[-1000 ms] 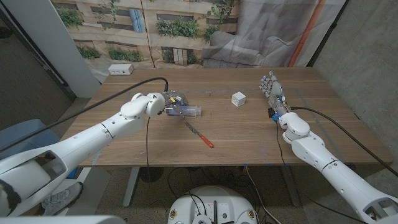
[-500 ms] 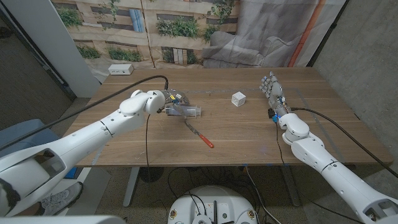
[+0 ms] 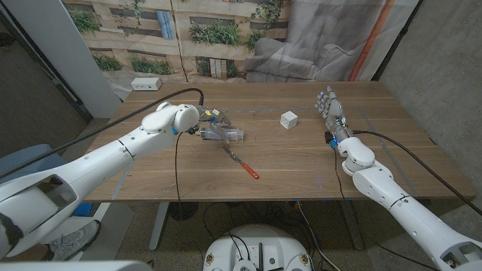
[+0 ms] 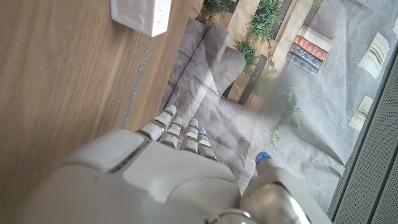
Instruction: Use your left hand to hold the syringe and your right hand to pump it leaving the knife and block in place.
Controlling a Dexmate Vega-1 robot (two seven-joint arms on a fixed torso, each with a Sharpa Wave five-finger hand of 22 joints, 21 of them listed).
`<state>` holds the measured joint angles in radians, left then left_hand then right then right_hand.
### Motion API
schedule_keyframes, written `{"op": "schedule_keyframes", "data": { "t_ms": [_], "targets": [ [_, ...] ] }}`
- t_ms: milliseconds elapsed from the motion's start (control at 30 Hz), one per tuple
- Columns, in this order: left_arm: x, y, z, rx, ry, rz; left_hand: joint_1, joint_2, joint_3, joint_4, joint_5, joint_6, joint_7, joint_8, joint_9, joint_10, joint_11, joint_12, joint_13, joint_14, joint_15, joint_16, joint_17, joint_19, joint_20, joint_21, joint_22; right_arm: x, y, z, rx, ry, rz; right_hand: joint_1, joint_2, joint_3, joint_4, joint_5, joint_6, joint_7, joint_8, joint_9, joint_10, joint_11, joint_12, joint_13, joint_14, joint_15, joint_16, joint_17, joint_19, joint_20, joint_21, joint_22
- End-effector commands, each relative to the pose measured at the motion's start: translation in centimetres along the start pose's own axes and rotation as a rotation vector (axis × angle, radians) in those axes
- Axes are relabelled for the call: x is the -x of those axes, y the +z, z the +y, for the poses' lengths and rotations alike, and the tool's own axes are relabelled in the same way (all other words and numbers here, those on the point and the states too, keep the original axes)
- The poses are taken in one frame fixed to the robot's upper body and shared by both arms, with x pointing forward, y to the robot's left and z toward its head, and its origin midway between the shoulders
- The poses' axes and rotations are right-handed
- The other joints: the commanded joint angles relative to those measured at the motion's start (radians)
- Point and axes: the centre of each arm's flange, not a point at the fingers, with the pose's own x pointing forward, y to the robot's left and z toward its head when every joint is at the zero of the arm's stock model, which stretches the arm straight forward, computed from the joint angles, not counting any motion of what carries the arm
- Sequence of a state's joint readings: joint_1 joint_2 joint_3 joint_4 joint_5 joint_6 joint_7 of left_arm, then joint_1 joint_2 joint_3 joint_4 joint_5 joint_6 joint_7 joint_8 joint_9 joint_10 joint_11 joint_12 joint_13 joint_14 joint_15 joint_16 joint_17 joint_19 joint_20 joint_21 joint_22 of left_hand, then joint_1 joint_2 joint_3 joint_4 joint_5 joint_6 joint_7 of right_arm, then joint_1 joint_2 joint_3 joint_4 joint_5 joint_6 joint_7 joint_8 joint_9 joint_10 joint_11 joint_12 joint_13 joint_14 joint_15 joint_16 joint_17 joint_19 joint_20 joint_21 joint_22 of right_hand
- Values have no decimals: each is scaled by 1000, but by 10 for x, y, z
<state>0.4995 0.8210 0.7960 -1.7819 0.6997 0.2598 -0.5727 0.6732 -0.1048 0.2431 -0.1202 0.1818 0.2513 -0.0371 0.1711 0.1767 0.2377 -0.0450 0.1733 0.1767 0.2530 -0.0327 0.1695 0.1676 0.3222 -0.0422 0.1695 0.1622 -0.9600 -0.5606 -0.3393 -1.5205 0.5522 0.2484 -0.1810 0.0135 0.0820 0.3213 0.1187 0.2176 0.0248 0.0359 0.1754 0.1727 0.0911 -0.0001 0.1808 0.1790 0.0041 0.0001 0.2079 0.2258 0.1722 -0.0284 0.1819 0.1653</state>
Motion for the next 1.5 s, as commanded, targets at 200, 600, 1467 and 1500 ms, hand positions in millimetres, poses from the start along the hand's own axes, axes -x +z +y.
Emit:
{"op": "schedule_keyframes", "data": {
  "t_ms": [200, 600, 1467, 1500],
  "targets": [
    [21, -11, 20, 190, 29, -18, -49, 31, -8, 11, -3, -59, 8, 2, 0, -62, 7, -1, -1, -72, 18, -2, 1, -86, -10, -2, 4, -6, 5, -2, 41, 20, 7, 3, 18, 3, 5, 0, -9, 0, 9, 3, -4, 1, 6, 3, -9, -2, 3, 2, -4, -3, 4, 1],
    [33, -23, 16, 360, 148, -8, -98, 58, -14, 31, -6, -67, 23, 9, 0, -81, 1, 3, -2, -83, 26, 2, 1, -124, 6, 1, 4, -11, 7, -1, 61, 22, 8, 3, 16, 2, 5, 0, -11, 1, 9, 3, -4, 1, 6, 3, -11, -4, 3, 2, -7, -7, 3, 1],
    [44, -54, -19, 721, 432, -22, -115, 133, 10, 42, -2, -60, 35, 14, 0, -82, 19, 10, -3, -83, 18, 8, 1, -127, -11, 11, 4, -16, 6, -6, 0, 63, -51, -11, 15, -9, 17, 3, -21, 4, 7, 2, -27, 1, 2, 2, -34, -14, -1, 6, -37, -26, -3, 2],
    [45, -55, -20, 736, 444, -19, -116, 137, 11, 42, -2, -61, 38, 13, 0, -83, 22, 10, -3, -83, 19, 8, 1, -127, -11, 11, 4, -16, 6, -5, -5, 64, -56, -12, 14, -10, 19, 3, -20, 5, 8, 3, -27, 2, 2, 2, -34, -12, -1, 6, -39, -26, -4, 2]
  ]
}}
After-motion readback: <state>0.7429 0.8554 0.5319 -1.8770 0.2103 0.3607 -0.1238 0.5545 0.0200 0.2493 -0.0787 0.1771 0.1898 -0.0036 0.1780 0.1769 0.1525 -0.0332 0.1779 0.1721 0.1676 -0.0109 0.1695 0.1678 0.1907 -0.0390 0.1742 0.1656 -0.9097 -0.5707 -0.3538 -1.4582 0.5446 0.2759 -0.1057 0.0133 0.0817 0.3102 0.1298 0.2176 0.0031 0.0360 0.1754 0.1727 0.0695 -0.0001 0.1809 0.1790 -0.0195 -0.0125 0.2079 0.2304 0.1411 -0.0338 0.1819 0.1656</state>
